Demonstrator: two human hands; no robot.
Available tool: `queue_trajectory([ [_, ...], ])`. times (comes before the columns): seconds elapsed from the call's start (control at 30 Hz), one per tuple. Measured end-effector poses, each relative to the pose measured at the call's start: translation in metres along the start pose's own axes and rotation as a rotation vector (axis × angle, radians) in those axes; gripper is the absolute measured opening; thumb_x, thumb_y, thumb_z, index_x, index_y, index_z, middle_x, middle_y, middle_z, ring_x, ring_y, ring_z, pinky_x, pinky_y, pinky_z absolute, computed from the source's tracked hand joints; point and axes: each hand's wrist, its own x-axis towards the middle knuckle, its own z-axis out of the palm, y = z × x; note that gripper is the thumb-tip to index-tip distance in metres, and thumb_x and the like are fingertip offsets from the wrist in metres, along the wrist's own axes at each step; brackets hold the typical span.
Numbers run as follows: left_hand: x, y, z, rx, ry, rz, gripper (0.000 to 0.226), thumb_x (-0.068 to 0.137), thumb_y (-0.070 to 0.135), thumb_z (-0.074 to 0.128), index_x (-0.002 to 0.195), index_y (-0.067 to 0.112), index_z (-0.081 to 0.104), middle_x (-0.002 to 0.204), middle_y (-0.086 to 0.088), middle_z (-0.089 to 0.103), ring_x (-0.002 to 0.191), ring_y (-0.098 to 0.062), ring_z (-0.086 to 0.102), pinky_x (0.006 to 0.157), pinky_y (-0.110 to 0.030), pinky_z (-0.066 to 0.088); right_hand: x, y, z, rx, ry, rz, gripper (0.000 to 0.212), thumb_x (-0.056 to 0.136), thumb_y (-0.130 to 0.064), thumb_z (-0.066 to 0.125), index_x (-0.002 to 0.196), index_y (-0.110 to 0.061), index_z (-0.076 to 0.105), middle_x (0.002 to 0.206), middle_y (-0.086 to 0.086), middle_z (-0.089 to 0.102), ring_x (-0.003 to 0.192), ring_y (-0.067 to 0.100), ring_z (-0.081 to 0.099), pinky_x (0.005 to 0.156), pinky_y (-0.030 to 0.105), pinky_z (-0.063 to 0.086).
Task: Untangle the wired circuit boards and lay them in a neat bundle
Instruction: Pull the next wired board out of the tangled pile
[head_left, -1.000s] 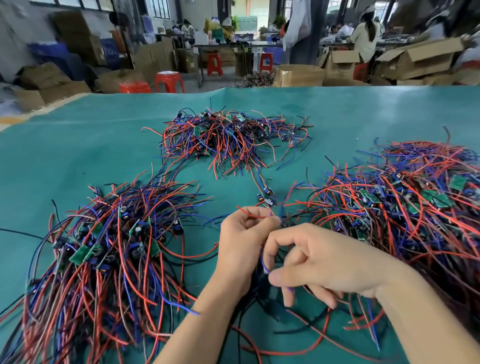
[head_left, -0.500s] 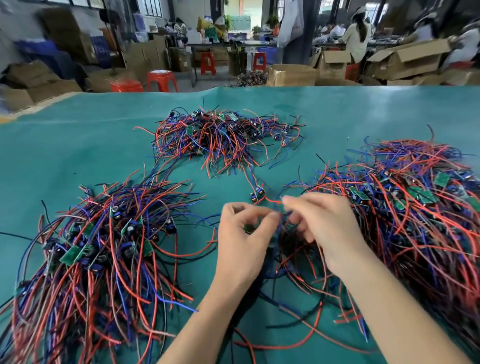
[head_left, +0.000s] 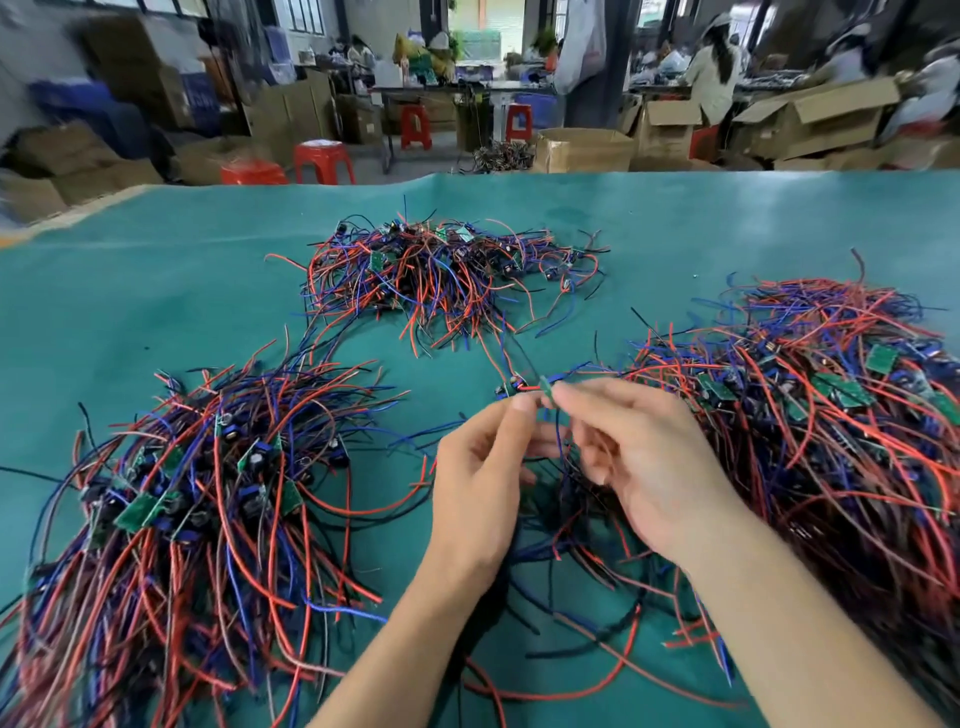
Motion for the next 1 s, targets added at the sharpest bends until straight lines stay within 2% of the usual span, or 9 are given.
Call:
queue_trajectory([
  [0.1, 0.004, -0.002, -0.003, -0.132, -0.02, -0.093, 0.037, 0.094, 0.043, 0.053, 0.081, 0.016, 0.074, 0.078, -0.008, 0.073, 0.066, -0.016, 0.064, 0.056, -0.023, 0.043, -0.002, 0.012, 0.007, -0.362, 0.13, -0.224, 0.008, 0.081, -0.013, 0.084, 0.08, -0.016, 0.077, 0.057, 0.004, 0.066, 0.048, 0.009, 0.059, 0.049, 0.024, 0.047],
  [0.17, 0.005, -0.004, -0.004, -0.115, -0.018, -0.094, 0.032, 0.092, 0.038, 0.057, 0.082, 0.012, 0.072, 0.077, -0.012, 0.066, 0.068, -0.017, 0.056, 0.059, -0.027, 0.043, -0.003, 0.02, 0.007, -0.759, 0.186, -0.391, 0.013, 0.079, -0.019, 0.085, 0.081, -0.022, 0.073, 0.056, -0.003, 0.063, 0.048, 0.01, 0.053, 0.054, 0.029, 0.048],
  [0.23, 0.006, -0.006, -0.004, -0.113, -0.024, -0.091, 0.03, 0.092, 0.032, 0.058, 0.09, 0.005, 0.071, 0.084, -0.025, 0.066, 0.074, -0.021, 0.053, 0.067, -0.035, 0.042, -0.002, 0.021, 0.005, -0.852, 0.137, -0.436, 0.015, 0.076, -0.022, 0.083, 0.077, -0.025, 0.068, 0.054, -0.008, 0.058, 0.046, 0.007, 0.045, 0.054, 0.024, 0.043],
  [0.3, 0.007, -0.008, -0.005, -0.118, -0.012, -0.109, 0.032, 0.09, 0.029, 0.056, 0.091, 0.0, 0.068, 0.081, -0.03, 0.062, 0.073, -0.023, 0.052, 0.067, -0.036, 0.041, 0.0, 0.015, 0.002, -0.712, 0.085, -0.301, 0.012, 0.069, -0.031, 0.08, 0.078, -0.027, 0.074, 0.057, -0.01, 0.062, 0.049, 0.002, 0.048, 0.054, 0.019, 0.041],
  [0.37, 0.008, -0.007, -0.005, -0.086, -0.012, -0.109, 0.028, 0.089, 0.029, 0.054, 0.085, 0.005, 0.068, 0.066, -0.015, 0.057, 0.063, -0.02, 0.048, 0.056, -0.028, 0.04, 0.004, 0.009, -0.003, -0.467, 0.116, -0.131, 0.016, 0.067, -0.036, 0.075, 0.08, -0.028, 0.078, 0.066, -0.003, 0.07, 0.056, 0.005, 0.056, 0.055, 0.024, 0.043],
  [0.5, 0.005, -0.005, -0.003, -0.045, -0.096, -0.091, 0.03, 0.085, 0.025, 0.052, 0.07, -0.001, 0.055, 0.06, -0.005, 0.05, 0.055, -0.016, 0.042, 0.054, -0.029, 0.035, 0.003, 0.012, -0.005, -0.25, 0.008, 0.02, 0.013, 0.089, -0.029, 0.076, 0.088, -0.017, 0.081, 0.07, 0.001, 0.069, 0.057, 0.011, 0.052, 0.046, 0.022, 0.037],
  [0.63, 0.005, -0.002, -0.004, -0.011, -0.093, -0.11, 0.03, 0.081, 0.026, 0.052, 0.067, 0.0, 0.057, 0.06, -0.008, 0.049, 0.054, -0.016, 0.041, 0.054, -0.029, 0.036, 0.003, 0.009, -0.006, -0.335, 0.013, -0.075, 0.007, 0.088, -0.019, 0.077, 0.083, -0.019, 0.083, 0.072, 0.011, 0.072, 0.059, 0.011, 0.054, 0.049, 0.021, 0.038],
  [0.8, 0.003, 0.003, -0.004, 0.107, -0.168, -0.126, 0.03, 0.079, 0.028, 0.047, 0.054, 0.019, 0.061, 0.053, -0.005, 0.048, 0.047, -0.012, 0.042, 0.048, -0.021, 0.034, 0.01, 0.001, -0.023, -0.46, 0.305, -0.308, 0.016, 0.079, -0.032, 0.08, 0.069, -0.02, 0.077, 0.054, 0.007, 0.061, 0.045, 0.013, 0.053, 0.049, 0.028, 0.047],
  [1.0, 0.002, 0.001, -0.002, 0.051, -0.179, -0.134, 0.028, 0.084, 0.024, 0.049, 0.06, 0.017, 0.063, 0.055, -0.002, 0.056, 0.051, -0.015, 0.049, 0.052, -0.021, 0.04, 0.015, -0.015, -0.046, -0.053, 0.666, -0.442, 0.019, 0.093, -0.009, 0.072, 0.075, -0.016, 0.075, 0.058, -0.005, 0.066, 0.051, 0.008, 0.063, 0.052, 0.022, 0.054],
])
